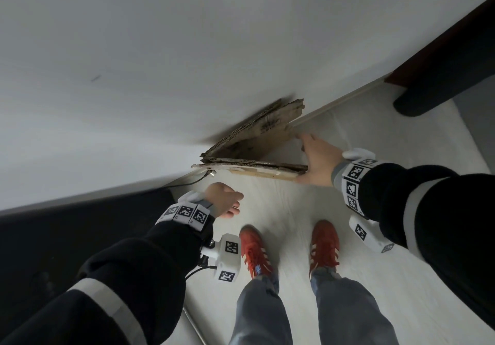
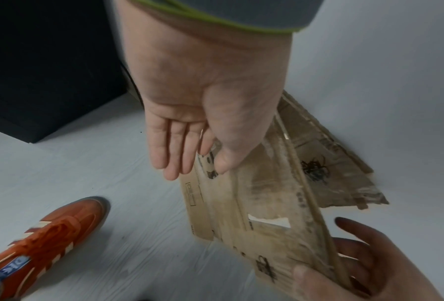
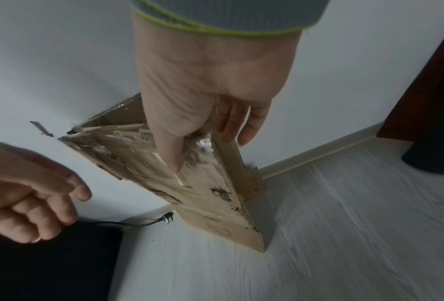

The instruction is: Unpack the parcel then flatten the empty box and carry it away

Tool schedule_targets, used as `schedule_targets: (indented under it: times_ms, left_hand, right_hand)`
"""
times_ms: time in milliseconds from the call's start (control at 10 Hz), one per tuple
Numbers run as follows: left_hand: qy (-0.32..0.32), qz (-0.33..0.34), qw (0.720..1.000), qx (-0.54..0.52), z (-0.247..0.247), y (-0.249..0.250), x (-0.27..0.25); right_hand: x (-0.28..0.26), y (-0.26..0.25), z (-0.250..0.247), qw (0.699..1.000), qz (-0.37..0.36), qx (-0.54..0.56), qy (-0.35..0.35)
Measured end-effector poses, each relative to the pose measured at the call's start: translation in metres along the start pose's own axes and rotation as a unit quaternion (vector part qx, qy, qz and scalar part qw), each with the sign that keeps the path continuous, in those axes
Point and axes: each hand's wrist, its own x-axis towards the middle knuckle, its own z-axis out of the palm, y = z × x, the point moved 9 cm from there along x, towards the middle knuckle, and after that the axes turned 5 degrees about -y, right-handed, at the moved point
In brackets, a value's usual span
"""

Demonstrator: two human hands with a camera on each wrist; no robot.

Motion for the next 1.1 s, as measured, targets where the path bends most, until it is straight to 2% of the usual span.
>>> schedule_targets:
  times_ms: [100, 300, 500, 700, 800, 900, 1000, 1100]
  left_hand:
    - [0.0, 0.01, 0.999, 0.051, 0.006, 0.009, -0.011]
    - [0.015, 0.02, 0.996, 0.081, 0.016, 0.02, -0.026]
    - [0.027, 0.019, 0.999, 0.036, 0.017, 0.018, -0.037]
    - [0.082, 0.047, 0.994, -0.05, 0.016, 0.023, -0.039]
    - [0.086, 0.033, 0.995, -0.03, 0.016, 0.026, -0.035]
    - [0.065, -0.017, 0.998, -0.001, 0.014, 0.015, -0.034]
    - [0.007, -0.052, 0.999, 0.003, 0.012, 0.001, -0.032]
    - [0.003, -0.056, 0.998, 0.013, -0.002, 0.001, -0.046]
  right_hand:
    - [-0.011, -0.009, 0.009, 0.999, -0.003, -0.01, -0.045]
    - [-0.029, -0.026, 0.021, 0.996, -0.023, -0.017, -0.082]
    - [-0.041, -0.035, 0.032, 0.993, -0.037, -0.009, -0.114]
    - [-0.039, -0.038, 0.041, 0.992, -0.015, 0.059, -0.115]
    - [-0.037, -0.041, 0.03, 0.993, -0.01, 0.081, -0.084]
    - [-0.042, -0.038, 0.021, 0.994, 0.001, 0.081, -0.074]
    - [-0.046, -0.032, 0.014, 0.995, 0.019, 0.07, -0.075]
    - [-0.057, -0.032, -0.004, 0.995, 0.031, 0.064, -0.068]
